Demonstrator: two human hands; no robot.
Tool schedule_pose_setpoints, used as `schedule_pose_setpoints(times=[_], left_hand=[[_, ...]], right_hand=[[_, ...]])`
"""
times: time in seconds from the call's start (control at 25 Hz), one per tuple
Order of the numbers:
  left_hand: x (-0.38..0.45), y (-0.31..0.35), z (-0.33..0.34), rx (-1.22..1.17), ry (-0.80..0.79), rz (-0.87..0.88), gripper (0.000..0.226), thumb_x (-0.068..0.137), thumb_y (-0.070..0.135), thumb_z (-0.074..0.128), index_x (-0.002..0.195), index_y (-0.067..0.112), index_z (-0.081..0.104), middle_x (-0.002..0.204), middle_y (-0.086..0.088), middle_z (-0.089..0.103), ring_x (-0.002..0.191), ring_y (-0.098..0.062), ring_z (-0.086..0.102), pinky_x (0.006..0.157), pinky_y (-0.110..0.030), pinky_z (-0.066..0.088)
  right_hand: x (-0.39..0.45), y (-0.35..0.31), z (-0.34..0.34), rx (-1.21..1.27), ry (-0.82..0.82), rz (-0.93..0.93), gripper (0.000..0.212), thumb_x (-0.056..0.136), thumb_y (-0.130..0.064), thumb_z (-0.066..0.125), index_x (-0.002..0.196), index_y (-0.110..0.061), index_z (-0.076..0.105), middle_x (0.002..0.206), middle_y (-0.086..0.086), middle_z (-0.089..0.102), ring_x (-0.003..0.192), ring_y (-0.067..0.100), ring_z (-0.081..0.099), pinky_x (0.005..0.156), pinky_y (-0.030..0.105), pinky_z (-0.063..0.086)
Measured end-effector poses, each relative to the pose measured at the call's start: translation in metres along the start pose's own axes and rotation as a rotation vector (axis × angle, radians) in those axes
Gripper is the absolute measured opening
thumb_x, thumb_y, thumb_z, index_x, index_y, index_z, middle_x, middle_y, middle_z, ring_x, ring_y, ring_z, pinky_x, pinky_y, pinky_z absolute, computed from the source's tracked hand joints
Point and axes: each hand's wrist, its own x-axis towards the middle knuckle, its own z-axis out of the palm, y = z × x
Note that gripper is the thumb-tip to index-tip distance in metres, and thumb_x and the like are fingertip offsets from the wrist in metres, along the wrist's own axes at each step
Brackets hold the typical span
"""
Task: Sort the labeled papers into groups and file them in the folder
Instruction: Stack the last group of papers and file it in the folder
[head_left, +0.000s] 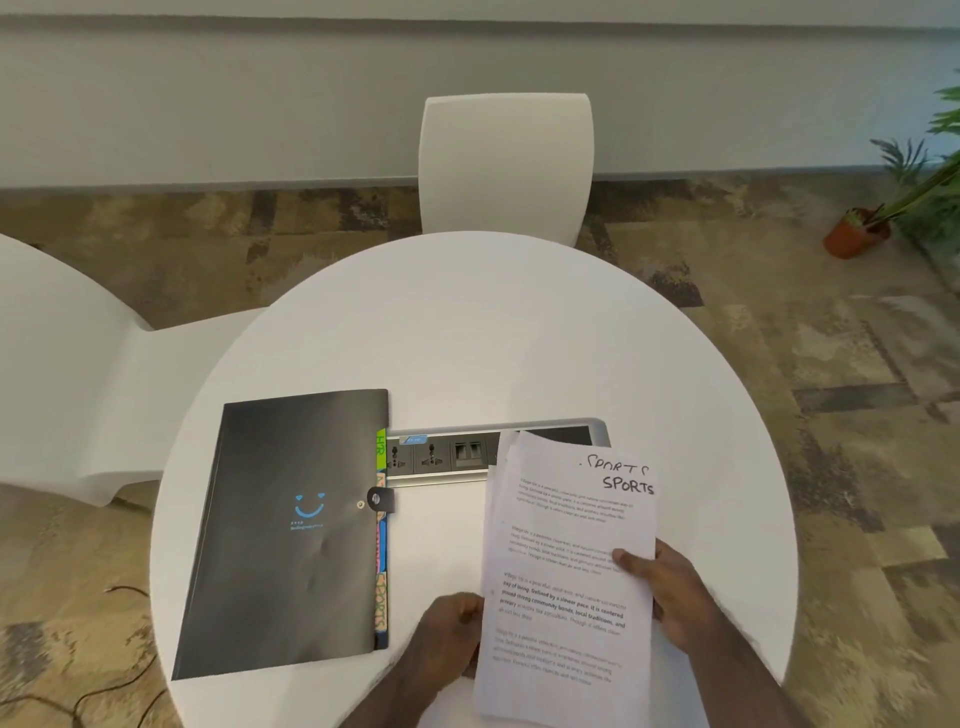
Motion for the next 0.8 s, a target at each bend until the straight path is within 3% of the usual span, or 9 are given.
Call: schedule_pose_setpoints(times=[0.08,0.2,0.28,0.36,0.44,0.56,0.8], left_hand=[[-0.004,0.006,-0.005,-0.023,0.067,0.01,0.036,0.103,0.034,0.046,0.089,0.01,0.069,0.081,-0.006,0.072,0.065,-0.016,0.064,0.067,-0.032,0.057],[-0.005,0.034,-0.02,-0.004,0.298,0.217,0.025,0.098,0.041,0.057,0.11,0.021,0.062,0.109,0.002,0.064,0.087,-0.011,0.062,0.082,-0.038,0.056],[-0.007,0.066,-0.029,-0.044,0.222,0.317,0.051,0.087,0.045,0.072,0.13,0.034,0.046,0.124,0.011,0.054,0.106,-0.008,0.058,0.087,-0.03,0.051],[-0.011,0.101,-0.037,-0.214,0.062,0.365,0.057,0.082,0.032,0.08,0.13,0.03,0.048,0.123,0.01,0.063,0.108,-0.012,0.065,0.085,-0.028,0.054],[-0.011,0.132,-0.046,-0.329,-0.04,0.416,0.052,0.083,0.016,0.079,0.13,0.015,0.057,0.116,-0.003,0.073,0.104,-0.023,0.071,0.087,-0.038,0.058],[-0.014,0.16,-0.056,-0.372,-0.016,0.504,0.048,0.076,0.012,0.082,0.121,0.006,0.066,0.112,-0.012,0.075,0.103,-0.032,0.072,0.094,-0.05,0.055],[-0.019,0.165,-0.049,-0.246,0.034,0.657,0.036,0.078,0.004,0.082,0.11,0.017,0.073,0.112,-0.004,0.076,0.106,-0.024,0.071,0.097,-0.042,0.054]], right_hand=[[-0.005,-0.006,0.0,-0.029,-0.006,0.008,0.036,0.085,0.003,0.068,0.12,-0.007,0.065,0.105,0.013,0.076,0.097,0.036,0.072,0.086,0.05,0.057],[-0.019,-0.034,0.006,0.043,-0.032,-0.087,0.043,0.081,0.002,0.072,0.122,-0.003,0.063,0.11,0.015,0.074,0.101,0.036,0.071,0.092,0.051,0.055],[-0.031,-0.062,0.013,0.106,-0.096,-0.222,0.064,0.063,-0.017,0.088,0.121,-0.006,0.064,0.115,0.015,0.073,0.104,0.034,0.07,0.092,0.048,0.056],[-0.042,-0.088,0.021,0.099,-0.128,-0.355,0.086,0.045,-0.034,0.096,0.121,-0.009,0.065,0.116,0.012,0.073,0.105,0.031,0.07,0.089,0.043,0.057],[-0.055,-0.108,0.032,0.093,-0.152,-0.468,0.07,0.057,-0.03,0.092,0.119,-0.009,0.066,0.115,0.01,0.074,0.104,0.027,0.071,0.084,0.036,0.06],[-0.074,-0.127,0.046,0.087,-0.143,-0.6,0.039,0.076,-0.004,0.074,0.114,-0.01,0.068,0.107,0.005,0.076,0.097,0.021,0.073,0.074,0.027,0.059],[-0.078,-0.121,0.044,0.039,-0.068,-0.737,0.042,0.074,0.005,0.077,0.103,-0.024,0.067,0.098,-0.006,0.077,0.092,0.011,0.073,0.075,0.024,0.059]])
